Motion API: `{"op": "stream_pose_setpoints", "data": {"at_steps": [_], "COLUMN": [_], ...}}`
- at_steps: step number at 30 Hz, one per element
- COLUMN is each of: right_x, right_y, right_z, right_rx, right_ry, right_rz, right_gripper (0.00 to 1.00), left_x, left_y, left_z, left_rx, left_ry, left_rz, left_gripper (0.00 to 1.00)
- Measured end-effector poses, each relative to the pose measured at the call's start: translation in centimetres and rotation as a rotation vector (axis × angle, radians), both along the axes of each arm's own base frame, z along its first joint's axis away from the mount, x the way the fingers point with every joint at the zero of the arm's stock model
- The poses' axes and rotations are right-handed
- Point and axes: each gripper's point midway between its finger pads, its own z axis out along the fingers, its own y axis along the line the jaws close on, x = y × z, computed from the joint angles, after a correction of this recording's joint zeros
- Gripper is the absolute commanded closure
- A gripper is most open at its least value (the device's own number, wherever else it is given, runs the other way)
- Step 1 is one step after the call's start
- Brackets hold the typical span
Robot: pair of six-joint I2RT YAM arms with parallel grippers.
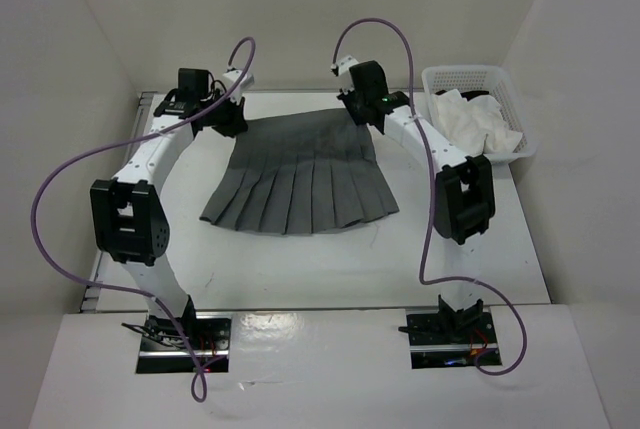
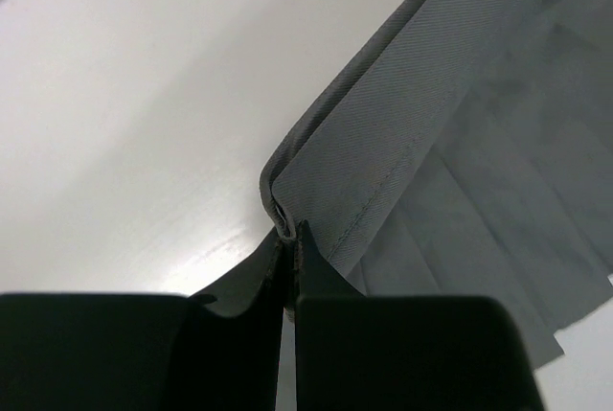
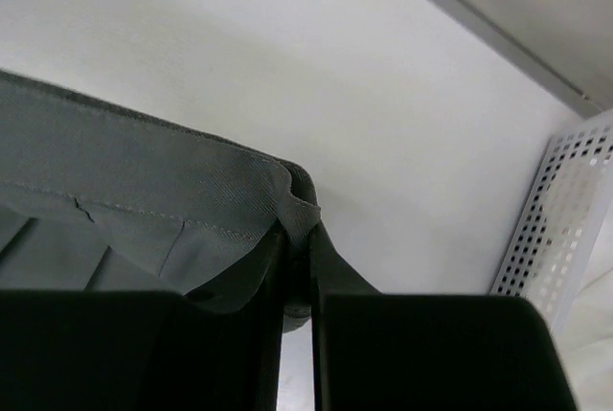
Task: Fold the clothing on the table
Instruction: Fold the skirt
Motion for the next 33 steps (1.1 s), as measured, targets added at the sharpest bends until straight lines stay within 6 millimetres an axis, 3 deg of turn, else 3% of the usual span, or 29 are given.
{"op": "stream_pose_setpoints", "data": {"at_steps": [4, 11, 14, 17, 20, 23, 33], "right_x": [-4.0, -12.1, -14.9, -17.7, -20.6, -23.9, -30.3], "right_y": [0.4, 2.2, 2.7, 3.6, 4.5, 5.1, 7.0], "right_z": [0.8, 6.8, 7.5, 5.5, 1.8, -1.6, -5.5], "right_rx": [-0.018, -0.017, -0.01, -0.036, -0.085, -0.119, -0.133], "right_ry": [0.022, -0.047, -0.049, 0.01, 0.12, 0.252, 0.477], "right_rz": [0.047, 0.187, 0.245, 0.323, 0.413, 0.512, 0.752], "right_gripper": [1.0, 1.0, 1.0, 1.0, 1.0, 1.0, 1.0], "left_x": [-2.7, -7.1, -8.4, -9.8, -12.2, -14.2, -18.0], "left_y": [0.3, 2.0, 2.2, 2.4, 2.8, 3.0, 3.5], "left_z": [0.1, 2.4, 2.1, -0.6, -4.5, -6.9, -7.9], "left_rx": [0.031, 0.098, 0.122, 0.144, 0.168, 0.182, 0.247], "left_ry": [0.003, -0.052, -0.057, 0.004, 0.117, 0.197, 0.246], "left_rz": [-0.012, -0.032, -0.051, -0.072, -0.094, -0.124, -0.263], "left_gripper": [1.0, 1.0, 1.0, 1.0, 1.0, 1.0, 1.0]}}
